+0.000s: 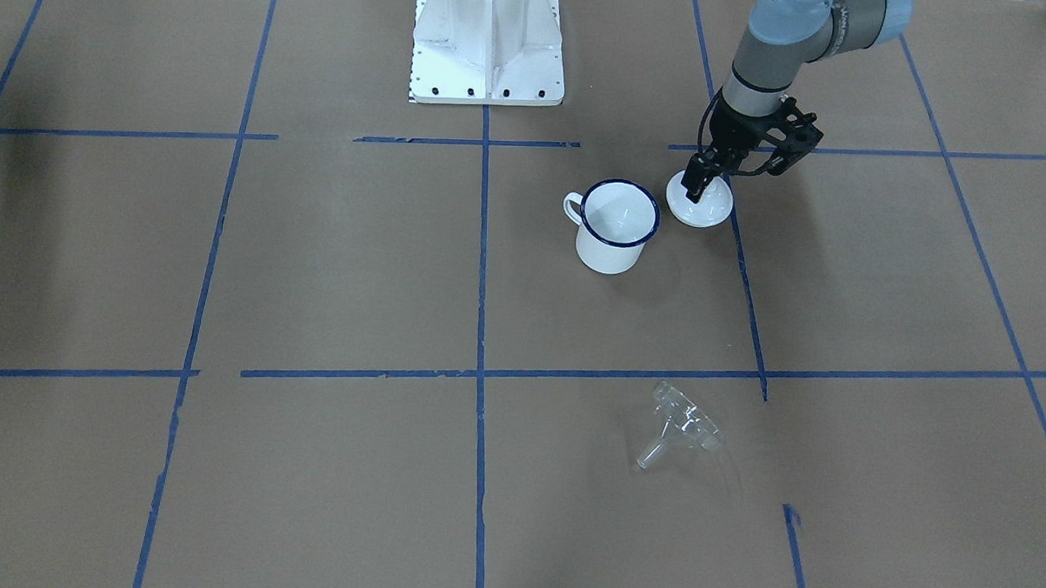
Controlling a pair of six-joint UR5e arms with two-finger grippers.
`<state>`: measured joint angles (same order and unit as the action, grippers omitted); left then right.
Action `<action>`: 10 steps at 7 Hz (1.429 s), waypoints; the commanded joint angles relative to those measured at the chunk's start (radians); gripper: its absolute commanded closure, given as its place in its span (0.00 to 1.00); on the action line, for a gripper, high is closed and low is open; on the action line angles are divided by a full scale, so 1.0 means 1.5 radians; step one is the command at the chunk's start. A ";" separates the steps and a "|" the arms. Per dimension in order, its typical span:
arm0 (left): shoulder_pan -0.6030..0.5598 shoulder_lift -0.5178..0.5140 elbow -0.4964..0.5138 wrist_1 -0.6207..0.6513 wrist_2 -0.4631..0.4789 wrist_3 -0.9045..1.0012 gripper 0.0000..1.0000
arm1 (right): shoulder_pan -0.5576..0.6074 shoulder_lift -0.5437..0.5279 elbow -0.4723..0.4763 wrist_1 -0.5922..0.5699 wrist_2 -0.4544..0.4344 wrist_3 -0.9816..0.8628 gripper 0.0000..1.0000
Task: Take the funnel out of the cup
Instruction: 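Move the left gripper to the white lid and grasp its knob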
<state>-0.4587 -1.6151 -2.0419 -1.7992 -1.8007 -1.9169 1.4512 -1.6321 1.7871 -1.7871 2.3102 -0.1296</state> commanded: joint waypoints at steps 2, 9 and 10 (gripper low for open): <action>0.000 0.000 0.002 -0.001 -0.002 -0.001 0.41 | 0.000 0.000 0.000 0.000 0.000 -0.001 0.00; 0.013 0.000 -0.001 -0.001 -0.004 -0.009 0.93 | 0.000 0.000 0.000 0.000 0.000 -0.001 0.00; 0.007 -0.001 -0.014 0.005 -0.004 -0.009 1.00 | 0.000 0.000 0.000 0.000 0.000 0.000 0.00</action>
<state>-0.4418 -1.6156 -2.0469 -1.7988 -1.8065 -1.9301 1.4512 -1.6322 1.7871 -1.7871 2.3102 -0.1301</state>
